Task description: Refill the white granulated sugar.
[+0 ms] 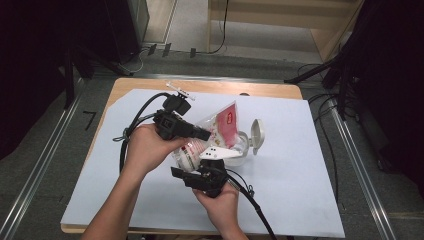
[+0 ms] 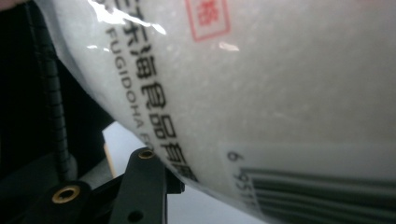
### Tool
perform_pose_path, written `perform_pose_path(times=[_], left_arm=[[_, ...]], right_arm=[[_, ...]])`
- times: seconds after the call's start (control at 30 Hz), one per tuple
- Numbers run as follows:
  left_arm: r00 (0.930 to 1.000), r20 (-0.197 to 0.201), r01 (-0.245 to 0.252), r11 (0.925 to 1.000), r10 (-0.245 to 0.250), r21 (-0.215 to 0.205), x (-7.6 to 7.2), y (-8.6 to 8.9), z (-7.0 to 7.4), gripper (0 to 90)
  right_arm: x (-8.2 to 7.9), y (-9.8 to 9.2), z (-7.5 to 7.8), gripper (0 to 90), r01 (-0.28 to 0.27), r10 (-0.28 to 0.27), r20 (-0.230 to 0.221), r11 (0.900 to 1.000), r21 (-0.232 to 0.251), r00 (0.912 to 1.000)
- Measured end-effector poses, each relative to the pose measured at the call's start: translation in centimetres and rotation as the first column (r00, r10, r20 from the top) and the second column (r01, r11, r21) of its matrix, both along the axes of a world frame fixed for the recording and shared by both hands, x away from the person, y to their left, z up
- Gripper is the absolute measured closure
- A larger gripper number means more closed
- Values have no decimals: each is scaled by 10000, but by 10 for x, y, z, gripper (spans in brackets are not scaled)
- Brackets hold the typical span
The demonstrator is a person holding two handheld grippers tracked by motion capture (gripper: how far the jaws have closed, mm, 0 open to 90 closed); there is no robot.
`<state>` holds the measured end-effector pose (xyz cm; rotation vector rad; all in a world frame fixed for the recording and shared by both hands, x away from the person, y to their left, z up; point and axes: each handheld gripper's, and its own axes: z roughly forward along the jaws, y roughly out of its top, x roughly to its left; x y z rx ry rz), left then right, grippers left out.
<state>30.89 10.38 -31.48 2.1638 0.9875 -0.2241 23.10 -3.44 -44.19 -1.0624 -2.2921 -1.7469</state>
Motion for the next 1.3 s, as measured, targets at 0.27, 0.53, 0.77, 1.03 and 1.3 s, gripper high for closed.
perform_pose_path(times=[0.27, 0.53, 0.77, 1.03, 1.3], left_arm=[[9998, -217, 34, 9998, -38, -199, 7, 2, -5, 847], [9987, 505, 3, 9999, 5, -162, 3, -8, 1, 833], [9974, 717, 69, 10000, -69, 5, 6, -17, 8, 820], [9997, 220, -81, 9999, 82, -77, 17, -16, 10, 826], [9993, 370, -91, 9995, 102, -313, 18, -10, 9, 815]], right_arm=[[0, 5, -1, 607, -227, 227, 24, 9996, -169, 9997], [-2, 5, 4, 627, -45, 58, 358, 9993, -369, 9993], [1, 2, 11, 599, -179, 178, 54, 9997, 191, 9998], [7, 2, 15, 612, -206, 205, 22, 9997, 144, 9998], [9, 9, 17, 628, -303, 304, -108, 9994, 139, 9995]])
